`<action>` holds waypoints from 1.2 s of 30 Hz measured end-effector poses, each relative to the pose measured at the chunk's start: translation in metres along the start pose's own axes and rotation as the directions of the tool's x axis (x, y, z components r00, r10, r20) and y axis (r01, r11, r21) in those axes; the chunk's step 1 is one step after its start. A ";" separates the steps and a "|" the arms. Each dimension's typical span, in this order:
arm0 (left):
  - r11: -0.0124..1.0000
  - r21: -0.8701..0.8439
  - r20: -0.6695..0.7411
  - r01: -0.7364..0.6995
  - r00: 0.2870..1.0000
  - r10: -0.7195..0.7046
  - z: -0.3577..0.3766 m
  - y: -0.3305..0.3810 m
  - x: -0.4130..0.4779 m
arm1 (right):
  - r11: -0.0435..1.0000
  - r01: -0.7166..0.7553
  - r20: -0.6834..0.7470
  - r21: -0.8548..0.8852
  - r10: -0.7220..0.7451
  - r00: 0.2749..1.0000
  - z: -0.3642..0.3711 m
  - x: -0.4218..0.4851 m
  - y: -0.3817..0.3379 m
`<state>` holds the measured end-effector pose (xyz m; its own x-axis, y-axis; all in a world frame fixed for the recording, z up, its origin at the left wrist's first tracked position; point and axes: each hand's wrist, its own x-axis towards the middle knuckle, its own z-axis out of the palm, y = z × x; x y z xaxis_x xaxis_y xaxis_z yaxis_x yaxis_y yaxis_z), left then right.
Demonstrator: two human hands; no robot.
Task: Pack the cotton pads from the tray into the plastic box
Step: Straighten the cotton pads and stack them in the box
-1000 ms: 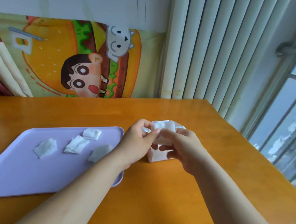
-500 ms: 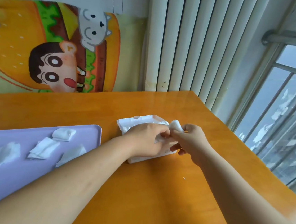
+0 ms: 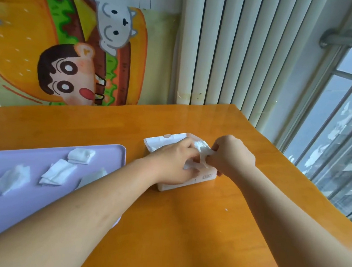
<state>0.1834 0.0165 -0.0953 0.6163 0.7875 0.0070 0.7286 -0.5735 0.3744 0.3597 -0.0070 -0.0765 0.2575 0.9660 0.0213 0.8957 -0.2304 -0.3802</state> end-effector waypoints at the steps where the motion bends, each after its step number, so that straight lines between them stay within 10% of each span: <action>1: 1.000 -0.021 0.002 0.008 1.000 -0.008 0.000 0.000 -0.001 | 0.997 0.006 0.028 -0.080 -0.004 1.000 0.001 0.002 -0.004; 7: 0.990 -0.140 -0.037 0.009 0.999 -0.015 0.006 -0.006 -0.003 | 0.943 -0.007 0.065 -0.333 0.030 0.997 0.006 0.013 -0.024; 14: 0.977 -0.214 -0.148 -0.023 0.989 -0.009 0.016 -0.017 -0.014 | 0.963 -0.064 0.337 -0.262 0.153 0.929 0.005 0.011 -0.027; 22: 0.985 -0.168 -0.178 -0.044 0.984 0.013 0.016 -0.009 -0.038 | 0.974 -0.136 0.276 -0.180 0.183 0.944 -0.005 -0.018 -0.045; 27: 0.972 -0.225 -0.340 -0.065 0.940 -0.015 0.017 -0.027 -0.100 | 0.963 0.157 -0.195 -0.218 -0.200 0.960 0.005 -0.046 -0.073; 32: 0.968 -0.221 -0.437 0.116 0.876 -0.205 0.017 -0.080 -0.163 | 0.828 0.421 -0.034 0.370 -0.440 0.897 0.065 -0.082 -0.123; 36: 0.898 -0.280 -0.454 0.338 0.778 -0.434 0.011 -0.129 -0.209 | 0.859 0.408 0.069 0.310 -0.449 0.891 0.113 -0.095 -0.141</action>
<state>-0.0356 -0.0764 -0.1556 0.0274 0.9642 0.2637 0.7794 -0.1857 0.5984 0.1678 -0.0529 -0.1289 -0.1977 0.9722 0.1255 0.7621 0.2329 -0.6041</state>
